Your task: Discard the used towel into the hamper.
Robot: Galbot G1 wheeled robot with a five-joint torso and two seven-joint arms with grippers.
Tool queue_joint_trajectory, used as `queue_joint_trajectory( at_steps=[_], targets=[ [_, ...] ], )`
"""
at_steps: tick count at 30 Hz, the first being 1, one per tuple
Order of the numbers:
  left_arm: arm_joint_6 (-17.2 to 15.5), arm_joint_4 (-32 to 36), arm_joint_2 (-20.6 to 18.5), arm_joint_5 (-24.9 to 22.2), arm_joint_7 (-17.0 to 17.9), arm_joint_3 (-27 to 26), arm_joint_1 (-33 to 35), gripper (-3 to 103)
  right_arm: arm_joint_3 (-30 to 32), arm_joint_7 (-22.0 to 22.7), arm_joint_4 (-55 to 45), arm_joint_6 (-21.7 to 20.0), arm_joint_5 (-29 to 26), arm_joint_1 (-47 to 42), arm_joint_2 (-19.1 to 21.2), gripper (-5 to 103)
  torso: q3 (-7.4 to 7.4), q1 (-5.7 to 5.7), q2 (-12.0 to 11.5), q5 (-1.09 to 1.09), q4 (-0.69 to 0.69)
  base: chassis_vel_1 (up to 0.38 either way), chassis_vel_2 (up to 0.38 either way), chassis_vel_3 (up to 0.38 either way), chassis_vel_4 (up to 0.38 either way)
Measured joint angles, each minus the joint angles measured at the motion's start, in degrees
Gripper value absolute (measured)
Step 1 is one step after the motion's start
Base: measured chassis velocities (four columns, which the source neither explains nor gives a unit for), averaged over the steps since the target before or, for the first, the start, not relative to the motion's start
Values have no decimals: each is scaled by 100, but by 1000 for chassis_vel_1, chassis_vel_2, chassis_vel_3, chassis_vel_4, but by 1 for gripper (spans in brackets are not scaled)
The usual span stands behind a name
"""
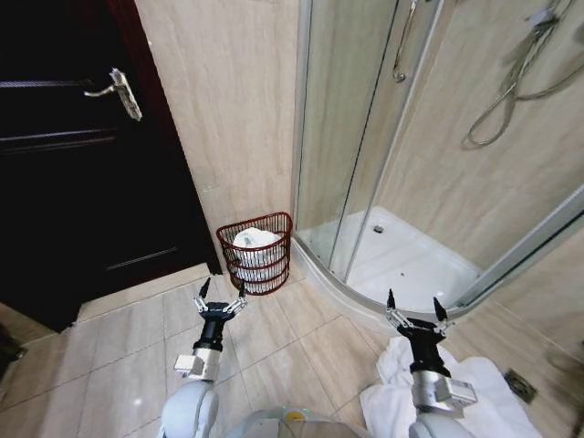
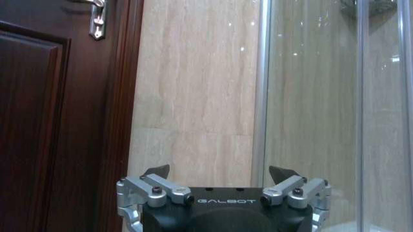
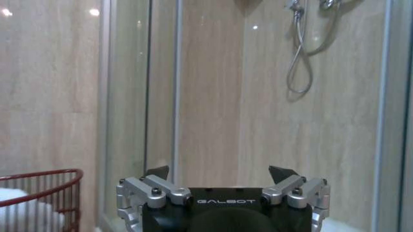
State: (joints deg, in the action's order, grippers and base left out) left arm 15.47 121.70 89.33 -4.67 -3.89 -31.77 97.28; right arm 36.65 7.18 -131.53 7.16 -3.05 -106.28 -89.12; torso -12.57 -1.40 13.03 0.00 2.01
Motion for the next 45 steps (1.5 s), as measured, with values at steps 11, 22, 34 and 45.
queue_joint_trajectory(
  at_steps=[11, 22, 34, 45],
  targets=[
    [-2, 16, 32, 160, 19, -15, -4, 100, -17, -504, 225, 155, -101, -50, 85, 100, 192, 90, -282, -1, 0, 0, 0, 0, 0],
    [100, 42, 44, 241, 11, -1, 33, 100, 2, -413, 155, 225, -109, -50, 93, 100, 394, 136, -542, -1, 0, 0, 0, 0, 0],
    [137, 68, 70, 406, 35, 2, 71, 100, 3, -357, 170, 224, -122, 17, 78, 100, 449, 138, -601, 0, 0, 0, 0, 0, 0],
    [138, 133, 66, 457, 34, 24, 53, 100, 30, -309, 102, 246, -129, -56, 114, 100, 433, 139, -578, -1, 0, -9, -9, -7, -7]
  ],
)
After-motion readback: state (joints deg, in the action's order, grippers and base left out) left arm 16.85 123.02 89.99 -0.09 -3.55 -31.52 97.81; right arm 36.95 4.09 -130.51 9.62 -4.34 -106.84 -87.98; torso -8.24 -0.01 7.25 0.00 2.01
